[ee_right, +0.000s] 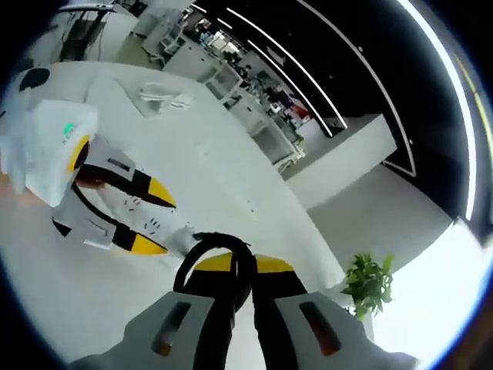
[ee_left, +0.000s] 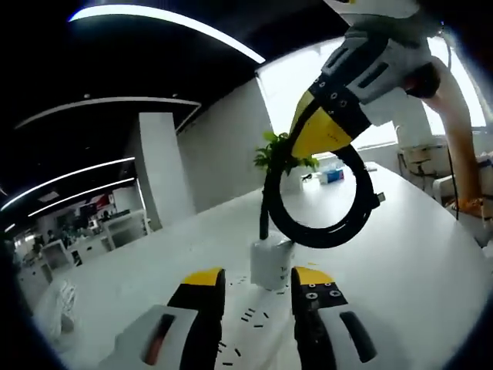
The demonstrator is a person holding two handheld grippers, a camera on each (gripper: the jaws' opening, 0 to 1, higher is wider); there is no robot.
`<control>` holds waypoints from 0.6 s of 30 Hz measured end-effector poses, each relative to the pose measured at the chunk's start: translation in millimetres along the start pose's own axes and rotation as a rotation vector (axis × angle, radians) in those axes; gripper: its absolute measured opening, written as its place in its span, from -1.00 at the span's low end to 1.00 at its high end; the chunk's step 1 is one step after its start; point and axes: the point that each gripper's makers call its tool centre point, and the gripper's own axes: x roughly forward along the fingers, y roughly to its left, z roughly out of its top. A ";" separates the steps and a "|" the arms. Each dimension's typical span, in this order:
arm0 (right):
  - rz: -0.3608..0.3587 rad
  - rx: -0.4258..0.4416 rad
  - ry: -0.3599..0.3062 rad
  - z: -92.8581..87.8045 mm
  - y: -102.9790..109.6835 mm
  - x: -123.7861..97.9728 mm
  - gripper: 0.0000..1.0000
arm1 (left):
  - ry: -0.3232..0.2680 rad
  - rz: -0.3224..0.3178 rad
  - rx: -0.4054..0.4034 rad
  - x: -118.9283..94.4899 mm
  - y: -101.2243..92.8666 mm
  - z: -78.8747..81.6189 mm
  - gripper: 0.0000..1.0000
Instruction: Straighten the power strip on the desk, plug the charger into it
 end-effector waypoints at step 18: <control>0.007 0.005 -0.027 2.5 -5.6 2.2 -0.89 | 0.018 -0.095 0.148 24.8 -20.5 4.6 -0.36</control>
